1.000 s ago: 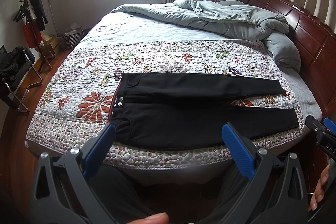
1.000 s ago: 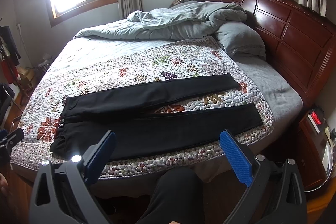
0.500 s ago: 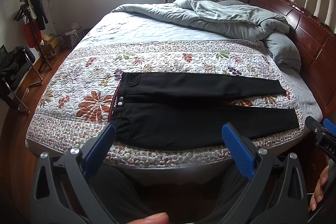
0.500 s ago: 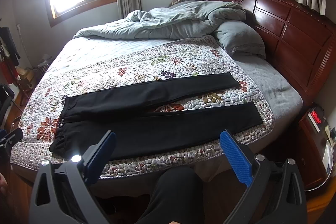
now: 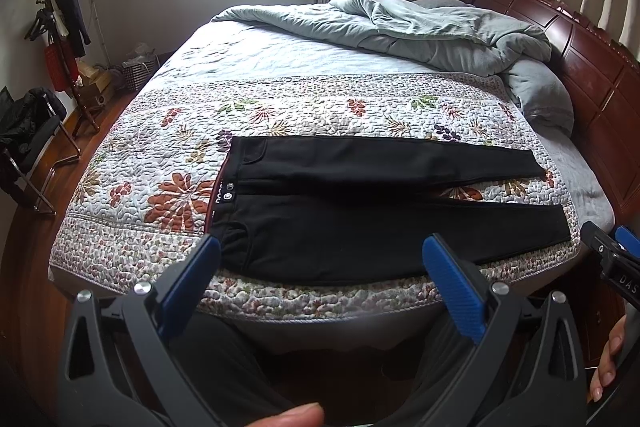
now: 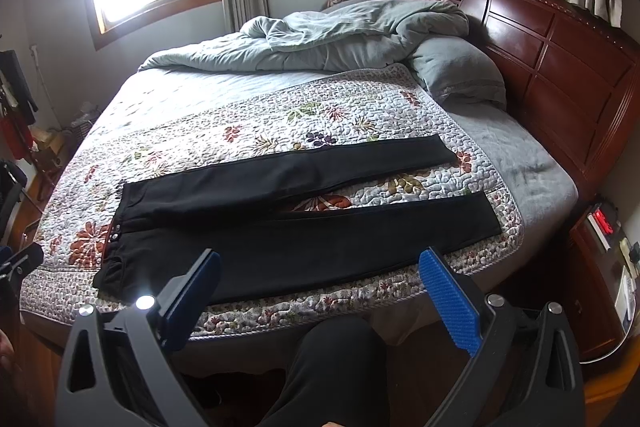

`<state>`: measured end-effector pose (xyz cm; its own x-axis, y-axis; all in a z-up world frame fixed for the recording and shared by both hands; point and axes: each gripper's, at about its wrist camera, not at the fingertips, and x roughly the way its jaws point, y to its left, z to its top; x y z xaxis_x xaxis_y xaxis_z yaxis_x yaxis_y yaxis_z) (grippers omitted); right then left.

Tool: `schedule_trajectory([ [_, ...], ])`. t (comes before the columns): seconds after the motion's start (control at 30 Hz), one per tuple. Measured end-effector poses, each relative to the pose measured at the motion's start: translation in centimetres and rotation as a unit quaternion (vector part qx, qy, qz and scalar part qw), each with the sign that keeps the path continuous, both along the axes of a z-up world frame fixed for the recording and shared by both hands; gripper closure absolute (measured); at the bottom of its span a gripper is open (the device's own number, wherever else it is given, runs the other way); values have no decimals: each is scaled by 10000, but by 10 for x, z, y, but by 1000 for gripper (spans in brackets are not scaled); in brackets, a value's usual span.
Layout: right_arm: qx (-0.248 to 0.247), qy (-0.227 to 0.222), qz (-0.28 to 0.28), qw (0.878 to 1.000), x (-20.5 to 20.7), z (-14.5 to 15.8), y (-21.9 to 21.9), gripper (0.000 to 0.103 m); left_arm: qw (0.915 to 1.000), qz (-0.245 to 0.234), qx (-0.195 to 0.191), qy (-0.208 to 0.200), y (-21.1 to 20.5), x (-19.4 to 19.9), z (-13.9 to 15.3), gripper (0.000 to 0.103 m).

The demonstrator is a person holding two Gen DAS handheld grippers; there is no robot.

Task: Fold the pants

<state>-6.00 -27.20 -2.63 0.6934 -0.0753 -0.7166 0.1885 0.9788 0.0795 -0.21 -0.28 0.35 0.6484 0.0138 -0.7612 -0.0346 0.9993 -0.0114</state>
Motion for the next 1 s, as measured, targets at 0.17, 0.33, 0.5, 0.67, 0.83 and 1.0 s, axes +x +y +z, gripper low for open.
schedule_trajectory([
  [0.17,38,54,317,9995,13,-7,-4,3,9999,-160,3,56,2,13,-12,2],
  [0.33,58,-209,1260,9918,62,-42,-30,3,9810,-1396,-931,980,30,60,-98,2],
  [0.5,-132,530,1470,9876,113,-96,-57,4,9797,-1020,-370,1687,99,127,-153,2],
  [0.67,390,994,1411,9842,150,-126,-86,3,9810,-676,-565,1728,170,199,-165,3],
  [0.83,898,1171,2351,9607,193,-137,-55,4,9668,-745,-1687,1768,220,270,-182,3],
  [1.0,968,1535,2951,9381,264,-146,-24,4,9550,-670,-2114,1968,252,342,-217,3],
])
